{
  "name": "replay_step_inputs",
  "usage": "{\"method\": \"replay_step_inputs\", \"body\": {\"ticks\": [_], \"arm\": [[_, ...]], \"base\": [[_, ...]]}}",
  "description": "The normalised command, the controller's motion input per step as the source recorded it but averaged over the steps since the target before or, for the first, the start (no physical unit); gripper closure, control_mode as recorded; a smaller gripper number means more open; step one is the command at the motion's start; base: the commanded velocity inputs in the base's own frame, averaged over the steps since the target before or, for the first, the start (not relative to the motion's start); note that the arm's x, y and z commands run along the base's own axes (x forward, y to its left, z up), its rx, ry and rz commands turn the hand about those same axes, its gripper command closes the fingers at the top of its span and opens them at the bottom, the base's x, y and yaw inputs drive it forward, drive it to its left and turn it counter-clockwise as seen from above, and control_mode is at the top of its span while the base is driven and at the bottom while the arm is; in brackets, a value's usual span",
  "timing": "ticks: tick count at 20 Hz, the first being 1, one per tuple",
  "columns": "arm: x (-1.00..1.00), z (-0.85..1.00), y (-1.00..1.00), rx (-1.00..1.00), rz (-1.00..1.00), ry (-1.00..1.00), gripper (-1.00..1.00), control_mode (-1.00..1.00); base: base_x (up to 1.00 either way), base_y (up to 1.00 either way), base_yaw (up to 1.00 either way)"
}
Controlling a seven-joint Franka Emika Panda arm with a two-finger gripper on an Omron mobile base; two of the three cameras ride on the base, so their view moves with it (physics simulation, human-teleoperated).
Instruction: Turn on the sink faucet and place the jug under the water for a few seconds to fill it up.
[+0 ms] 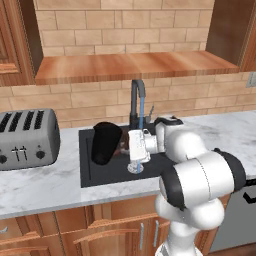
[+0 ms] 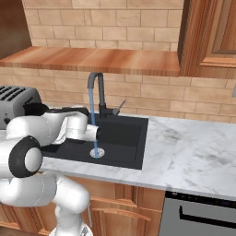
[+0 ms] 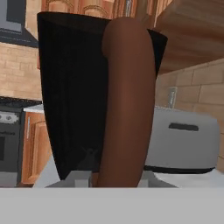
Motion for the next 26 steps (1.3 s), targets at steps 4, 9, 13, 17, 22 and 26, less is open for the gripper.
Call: {"method": "replay_step_inputs", "body": {"ticks": [4, 9, 13, 17, 22, 26], "arm": [[0.0, -0.03, -0.97, 0.0, -0.09, 0.05, 1.0, -1.0], [0.05, 0.0, -0.64, -0.06, -0.11, 0.11, 1.0, -1.0], [0.09, -0.08, -0.17, -0.06, -0.05, 0.15, 1.0, -1.0], [0.04, -0.1, 0.0, 0.0, 0.0, 0.02, 1.0, -1.0], [0.03, -0.13, -0.05, 0.0, -0.01, 0.05, 1.0, -1.0], [0.0, -0.1, -0.14, 0.0, -0.04, 0.0, 1.0, -1.0]], "base": [[0.0, 0.0, 0.0], [0.0, 0.0, 0.0], [0.0, 0.0, 0.0], [0.0, 0.0, 0.0], [0.0, 0.0, 0.0], [0.0, 0.0, 0.0]]}}
